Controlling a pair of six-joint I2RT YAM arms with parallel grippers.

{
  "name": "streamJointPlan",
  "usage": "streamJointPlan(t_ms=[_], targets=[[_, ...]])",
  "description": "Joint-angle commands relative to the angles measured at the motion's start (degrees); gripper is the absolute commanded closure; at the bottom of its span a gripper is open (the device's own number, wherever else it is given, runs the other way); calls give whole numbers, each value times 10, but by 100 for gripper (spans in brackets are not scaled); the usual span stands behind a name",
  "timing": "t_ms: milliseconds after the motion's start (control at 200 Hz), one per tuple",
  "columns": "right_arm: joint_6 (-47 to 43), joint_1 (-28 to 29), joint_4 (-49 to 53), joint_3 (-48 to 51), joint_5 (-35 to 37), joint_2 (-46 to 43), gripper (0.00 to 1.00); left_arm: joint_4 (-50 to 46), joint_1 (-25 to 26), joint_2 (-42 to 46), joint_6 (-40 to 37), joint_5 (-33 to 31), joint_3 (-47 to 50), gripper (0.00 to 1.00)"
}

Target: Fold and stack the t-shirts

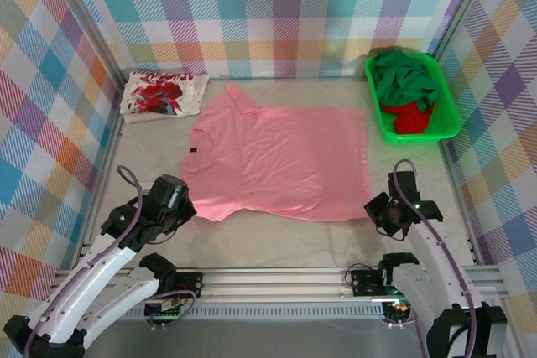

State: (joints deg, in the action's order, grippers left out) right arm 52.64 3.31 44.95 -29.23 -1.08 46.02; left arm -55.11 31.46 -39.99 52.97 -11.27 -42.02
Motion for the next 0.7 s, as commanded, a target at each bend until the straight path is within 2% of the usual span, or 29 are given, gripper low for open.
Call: streamJointPlan(t_ms=[0,250,505,695], targets=[[-28,-5,-8,-32,4,23,100,39,-6,-55,-38,-3,-26,100],[-76,-8,-28,-76,25,82,100,85,-115,-158,-154,89,-117,100],[-100,-12,-69,-105,28,155,100,52,-153,-284,-246,149,-218,100],[-114,-13,-82,-130,25,201,100,54,-168,-344,-290,145,-270,100]])
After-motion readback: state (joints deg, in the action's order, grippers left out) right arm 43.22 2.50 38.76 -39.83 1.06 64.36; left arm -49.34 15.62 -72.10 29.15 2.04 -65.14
